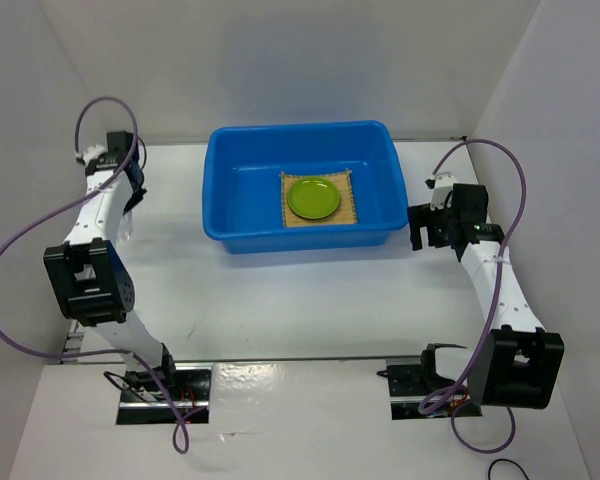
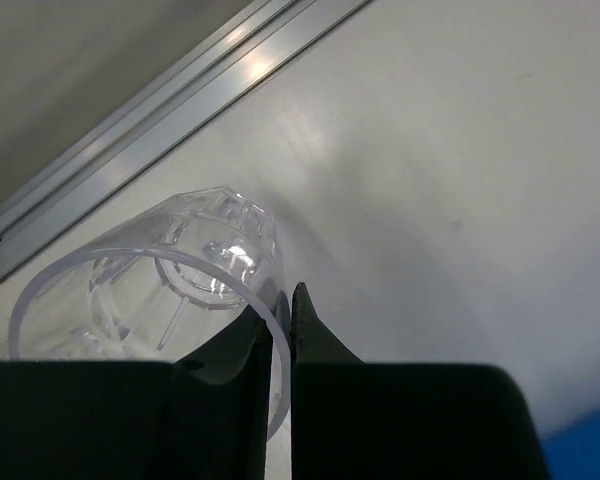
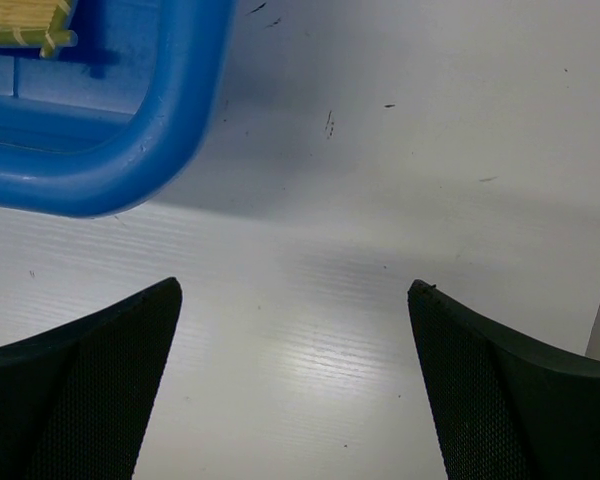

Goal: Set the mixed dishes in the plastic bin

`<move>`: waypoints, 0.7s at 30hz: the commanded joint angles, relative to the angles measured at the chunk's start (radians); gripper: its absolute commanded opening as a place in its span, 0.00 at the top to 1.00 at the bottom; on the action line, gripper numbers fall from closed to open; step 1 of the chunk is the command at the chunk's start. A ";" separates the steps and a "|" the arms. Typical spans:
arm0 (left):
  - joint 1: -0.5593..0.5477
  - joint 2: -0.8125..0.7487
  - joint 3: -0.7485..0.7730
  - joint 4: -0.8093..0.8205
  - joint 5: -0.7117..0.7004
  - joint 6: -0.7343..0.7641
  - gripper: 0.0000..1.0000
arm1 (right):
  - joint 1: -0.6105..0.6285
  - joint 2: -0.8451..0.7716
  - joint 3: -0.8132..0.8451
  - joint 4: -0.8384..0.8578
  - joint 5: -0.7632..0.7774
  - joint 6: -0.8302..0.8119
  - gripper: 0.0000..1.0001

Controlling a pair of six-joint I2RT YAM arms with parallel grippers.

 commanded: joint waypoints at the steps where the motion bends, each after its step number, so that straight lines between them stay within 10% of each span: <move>1: -0.064 -0.035 0.260 -0.049 0.002 0.050 1.00 | -0.007 -0.026 -0.001 0.029 -0.024 -0.009 0.02; 6: -0.170 -0.141 0.358 0.197 0.416 0.263 1.00 | -0.007 -0.026 -0.001 0.029 -0.024 -0.009 0.02; 17: -0.403 0.467 1.144 -0.184 0.514 0.360 1.00 | -0.034 -0.057 -0.001 0.029 -0.024 -0.019 0.02; 21: -0.412 0.566 1.165 -0.164 0.536 0.351 1.00 | -0.045 -0.066 -0.001 0.029 -0.024 -0.019 0.02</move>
